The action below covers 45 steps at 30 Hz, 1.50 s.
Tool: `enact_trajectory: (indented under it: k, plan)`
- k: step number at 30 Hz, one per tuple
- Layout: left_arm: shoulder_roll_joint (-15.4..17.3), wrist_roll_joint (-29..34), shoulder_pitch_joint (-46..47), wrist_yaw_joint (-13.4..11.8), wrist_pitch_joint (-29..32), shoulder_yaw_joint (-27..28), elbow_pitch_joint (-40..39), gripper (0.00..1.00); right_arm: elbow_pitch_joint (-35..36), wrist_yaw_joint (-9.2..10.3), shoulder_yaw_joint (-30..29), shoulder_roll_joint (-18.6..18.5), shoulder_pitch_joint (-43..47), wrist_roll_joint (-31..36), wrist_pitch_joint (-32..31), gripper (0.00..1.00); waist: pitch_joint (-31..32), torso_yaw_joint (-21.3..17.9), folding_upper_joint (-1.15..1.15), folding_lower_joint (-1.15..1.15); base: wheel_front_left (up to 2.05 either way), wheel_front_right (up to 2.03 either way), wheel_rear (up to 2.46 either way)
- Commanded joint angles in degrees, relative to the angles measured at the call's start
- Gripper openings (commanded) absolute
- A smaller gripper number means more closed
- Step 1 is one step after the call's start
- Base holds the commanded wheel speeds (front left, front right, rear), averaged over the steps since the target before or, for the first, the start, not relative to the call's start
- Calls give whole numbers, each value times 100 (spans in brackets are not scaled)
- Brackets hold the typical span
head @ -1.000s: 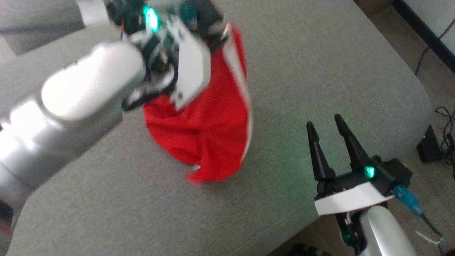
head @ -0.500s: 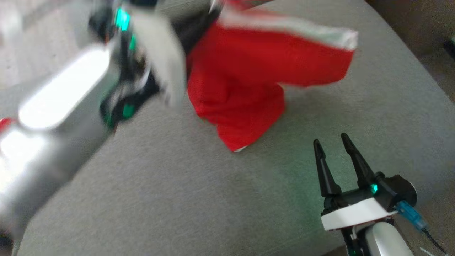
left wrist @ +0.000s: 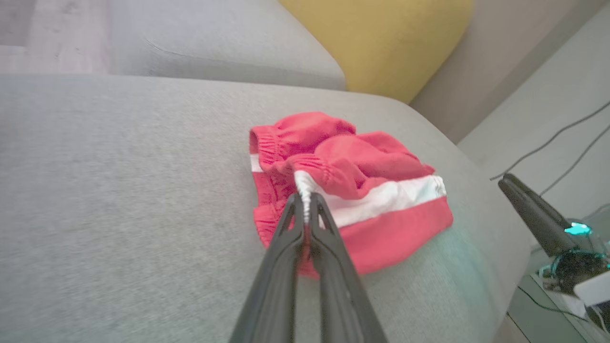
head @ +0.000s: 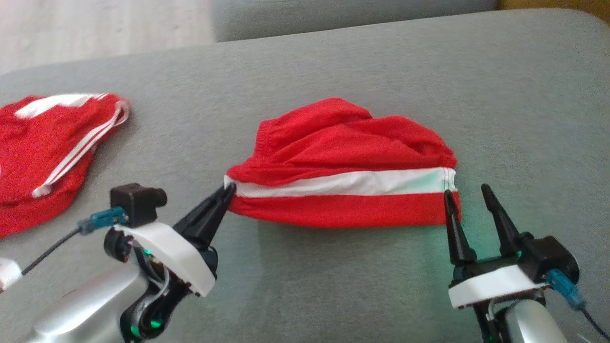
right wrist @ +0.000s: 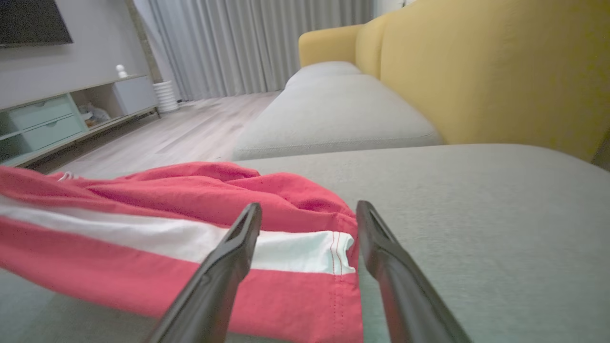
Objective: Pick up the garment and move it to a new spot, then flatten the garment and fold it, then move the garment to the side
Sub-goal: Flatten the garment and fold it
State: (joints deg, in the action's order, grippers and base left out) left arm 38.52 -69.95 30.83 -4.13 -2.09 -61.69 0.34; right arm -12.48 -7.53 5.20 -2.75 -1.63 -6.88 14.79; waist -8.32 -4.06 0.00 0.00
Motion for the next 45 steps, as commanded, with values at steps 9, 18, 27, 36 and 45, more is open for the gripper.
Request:
enact_trajectory:
  k: [9, 18, 27, 36, 45]
  plan:
    - [-33, 96, 257, 63, -396, 404, 54, 0, -552, 4, 261, -446, -379, -250, 21, 100, -271, 786, 0, 0, 0, 0, 0]
    - [-203, 145, 393, 218, -508, 423, 264, 0, -1227, 4, 393, -557, -696, -378, 21, 82, -450, 928, 0, 0, 0, 0, 0]
    - [-310, 205, 540, 317, -647, 487, 321, 0, -690, 4, 302, -680, -842, -460, 21, 0, -566, 849, 0, 0, 0, 0, 0]
    - [-477, 1002, 2443, 531, -529, 895, 158, 0, 448, 4, -603, -1199, -2502, -524, 21, 0, -1221, 414, 0, 0, 0, 0, 0]
    - [-1801, 1953, 5328, 568, -896, 1352, 1764, 0, 180, 4, -1116, -2269, -5478, -658, 21, 0, -2118, 146, 0, 0, 0, 0, 0]
